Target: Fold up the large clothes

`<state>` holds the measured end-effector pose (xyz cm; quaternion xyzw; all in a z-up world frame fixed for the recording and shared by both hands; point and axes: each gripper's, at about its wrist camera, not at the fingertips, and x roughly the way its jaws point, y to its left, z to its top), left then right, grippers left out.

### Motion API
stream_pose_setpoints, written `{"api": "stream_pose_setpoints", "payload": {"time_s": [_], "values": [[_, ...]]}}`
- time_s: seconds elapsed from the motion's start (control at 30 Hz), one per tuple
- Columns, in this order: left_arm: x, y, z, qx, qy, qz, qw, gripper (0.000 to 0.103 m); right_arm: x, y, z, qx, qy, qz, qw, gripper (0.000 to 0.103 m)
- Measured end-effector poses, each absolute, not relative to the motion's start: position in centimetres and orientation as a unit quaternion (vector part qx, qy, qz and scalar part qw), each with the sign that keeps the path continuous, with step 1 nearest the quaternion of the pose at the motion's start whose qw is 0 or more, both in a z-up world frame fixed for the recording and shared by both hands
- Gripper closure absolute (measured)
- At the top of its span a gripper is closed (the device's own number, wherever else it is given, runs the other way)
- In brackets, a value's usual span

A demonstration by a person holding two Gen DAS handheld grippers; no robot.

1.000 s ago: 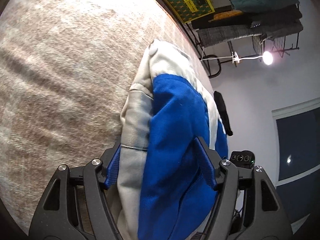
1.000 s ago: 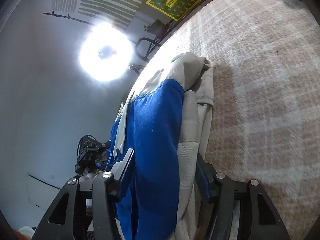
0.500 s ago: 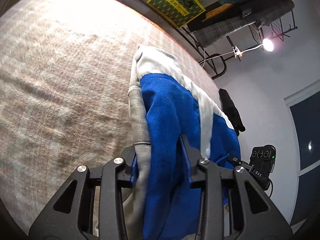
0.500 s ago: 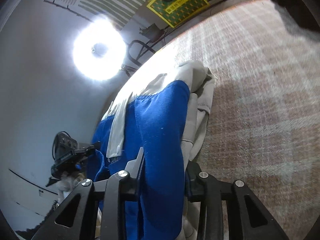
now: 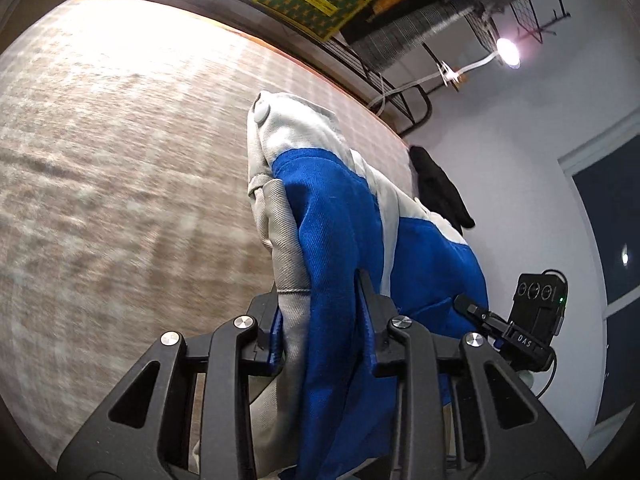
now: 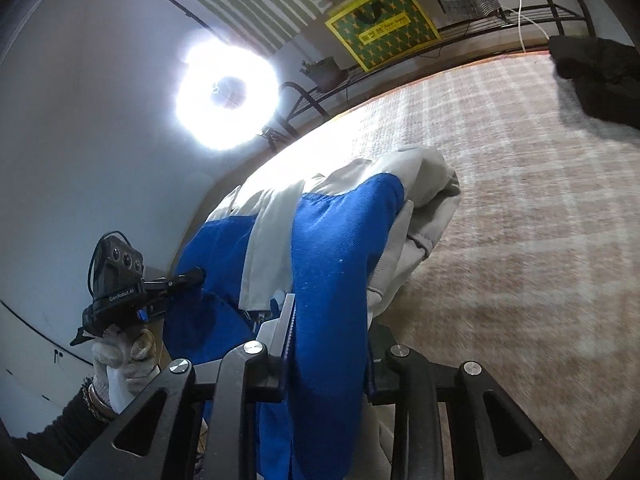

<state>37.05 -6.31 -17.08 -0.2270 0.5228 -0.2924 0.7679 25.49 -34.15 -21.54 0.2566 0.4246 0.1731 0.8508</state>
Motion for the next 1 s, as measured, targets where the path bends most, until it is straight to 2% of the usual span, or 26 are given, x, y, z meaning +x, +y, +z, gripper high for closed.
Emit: {"api": "stream_pose_setpoints", "payload": {"time_s": [0.5,1.0], "values": [[36.8,-21.0,-16.6,-0.202,0.532,-0.360,0.739,0.075,18.3,-46.2,-19.3,0.261,0.400,0.113,0.871,0.078],[42.8,-38.9,-15.0,-0.183,0.493,-0.431,0.733,0.075,19.0,-61.3,-14.6,0.248,0.349,0.038,0.903,0.078]]}}
